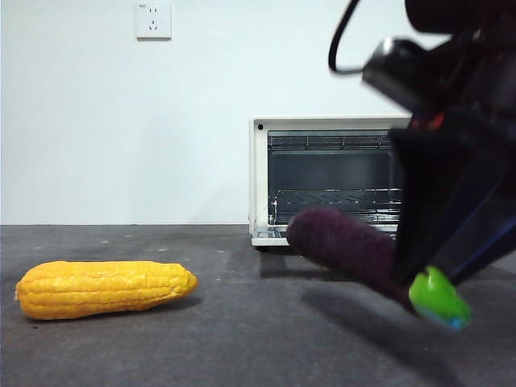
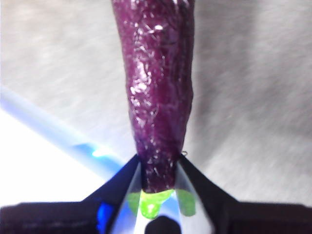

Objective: Take the eggplant from the table,put the eggplant in the oven

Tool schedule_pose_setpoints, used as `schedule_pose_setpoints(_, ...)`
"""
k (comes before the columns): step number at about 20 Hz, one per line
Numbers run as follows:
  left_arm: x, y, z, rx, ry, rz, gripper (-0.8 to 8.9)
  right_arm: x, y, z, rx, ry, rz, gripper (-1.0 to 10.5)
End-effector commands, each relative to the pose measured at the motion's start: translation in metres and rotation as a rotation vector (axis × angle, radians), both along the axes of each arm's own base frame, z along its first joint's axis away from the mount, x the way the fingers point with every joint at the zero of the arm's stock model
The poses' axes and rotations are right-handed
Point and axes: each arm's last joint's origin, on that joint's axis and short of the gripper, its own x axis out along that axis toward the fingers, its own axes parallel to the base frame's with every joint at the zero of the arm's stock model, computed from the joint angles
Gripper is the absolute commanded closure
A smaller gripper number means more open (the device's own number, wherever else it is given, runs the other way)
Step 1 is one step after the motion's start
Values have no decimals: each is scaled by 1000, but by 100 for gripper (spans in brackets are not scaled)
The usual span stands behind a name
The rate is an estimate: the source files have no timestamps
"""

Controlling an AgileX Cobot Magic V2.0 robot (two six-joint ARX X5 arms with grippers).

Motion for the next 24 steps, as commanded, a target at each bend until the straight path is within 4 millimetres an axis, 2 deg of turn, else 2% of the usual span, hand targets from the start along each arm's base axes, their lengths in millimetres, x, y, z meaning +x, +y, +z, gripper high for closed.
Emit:
schedule_pose_setpoints(1,1,-1,-1,-4,5,-5,819,0,0,18,50,-52,-4,956)
schedule_pose_setpoints(5,1,-2,-1,-2,11,-19,819,10,2,46,106,-141,-24,956)
schedule_pose_setpoints(10,0,-7,-3,9,22,-60,819,39,-9,66,146,-199,-132,956)
schedule_pose_setpoints(17,0,-10,-3,11,28,-89,819,98,-38,64,185,-140,-272,956)
schedule_pose_setpoints(24,3,-14,-7,23,67,-112,819,159,-48,62,187,-117,-355,956)
